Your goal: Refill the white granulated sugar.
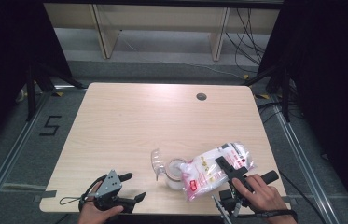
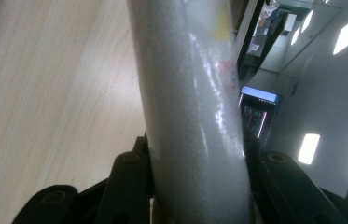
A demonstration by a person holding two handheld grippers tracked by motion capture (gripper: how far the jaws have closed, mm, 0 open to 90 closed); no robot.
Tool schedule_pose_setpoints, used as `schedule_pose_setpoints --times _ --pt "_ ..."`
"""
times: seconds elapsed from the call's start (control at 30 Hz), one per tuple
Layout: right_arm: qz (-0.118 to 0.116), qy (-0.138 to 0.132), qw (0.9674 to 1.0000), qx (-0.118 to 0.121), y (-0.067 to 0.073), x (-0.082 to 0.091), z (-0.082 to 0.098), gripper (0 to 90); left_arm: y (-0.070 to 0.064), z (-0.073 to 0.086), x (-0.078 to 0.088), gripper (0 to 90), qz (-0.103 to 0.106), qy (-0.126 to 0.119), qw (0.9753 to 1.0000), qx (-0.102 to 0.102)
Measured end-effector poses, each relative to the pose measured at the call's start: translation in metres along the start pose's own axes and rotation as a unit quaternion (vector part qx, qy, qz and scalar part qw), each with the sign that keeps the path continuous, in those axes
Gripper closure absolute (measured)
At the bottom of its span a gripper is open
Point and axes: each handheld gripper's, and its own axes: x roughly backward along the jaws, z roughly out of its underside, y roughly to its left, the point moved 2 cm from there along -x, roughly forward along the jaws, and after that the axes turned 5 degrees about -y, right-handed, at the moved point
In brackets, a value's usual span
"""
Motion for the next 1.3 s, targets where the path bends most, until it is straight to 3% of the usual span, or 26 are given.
schedule_pose_setpoints --times 0.17,0.2,0.27,0.4,0.57,0.7,0.73,0.87,1.0,1.1,1.3 --pt "-0.009 0.008 0.9999 0.007 -0.0001 0.0006 -0.0003 67.3 -0.0001 0.0 -0.0002 17.2 0.0 -0.001 1.0 0.0" --pt "-0.008 0.014 0.9998 -0.007 0.0015 0.0016 -0.0006 67.3 -0.0003 0.0002 -0.0007 17.2 -0.001 -0.004 1.0 0.002" --pt "0.001 0.007 1.0 -0.002 0.0008 0.0013 -0.0007 67.3 -0.0002 0.0002 -0.0005 17.2 -0.001 -0.003 1.0 0.001" --pt "-0.002 0.009 0.9999 -0.011 0.0017 0.0013 -0.0009 67.3 -0.0001 0.0001 -0.0001 17.2 0.0 0.0 1.0 0.001" --pt "-0.007 0.003 1.0 0.004 -0.0007 0.0005 -0.0003 67.3 0.0 0.0 -0.0002 17.2 0.0 -0.001 1.0 0.001" --pt "-0.005 0.003 1.0 0.003 -0.0005 -0.0001 0.0002 67.4 -0.0001 0.0 -0.0002 17.2 0.0 -0.001 1.0 0.0" --pt "-0.007 0.005 0.9999 -0.006 0.0011 0.0 0.0004 67.4 -0.0001 0.0 -0.0001 17.2 0.0 0.0 1.0 0.0" --pt "-0.008 0.004 0.9999 0.005 -0.0011 0.0005 -0.0001 67.4 -0.0001 0.0001 -0.0002 17.2 0.0 0.0 1.0 0.001" --pt "-0.005 0.003 1.0 0.002 -0.001 0.0007 0.0004 67.4 -0.0001 0.0001 -0.0002 17.2 0.0 0.0 1.0 0.001" --pt "-0.004 0.012 0.9998 -0.014 0.0015 0.002 0.0017 67.4 -0.0001 0.0001 -0.0002 17.2 0.0 0.0 1.0 0.001" --pt "-0.008 0.007 0.9999 0.003 -0.0011 0.002 0.0029 67.4 0.0002 -0.0002 0.0004 17.2 -0.002 0.0 1.0 -0.001"
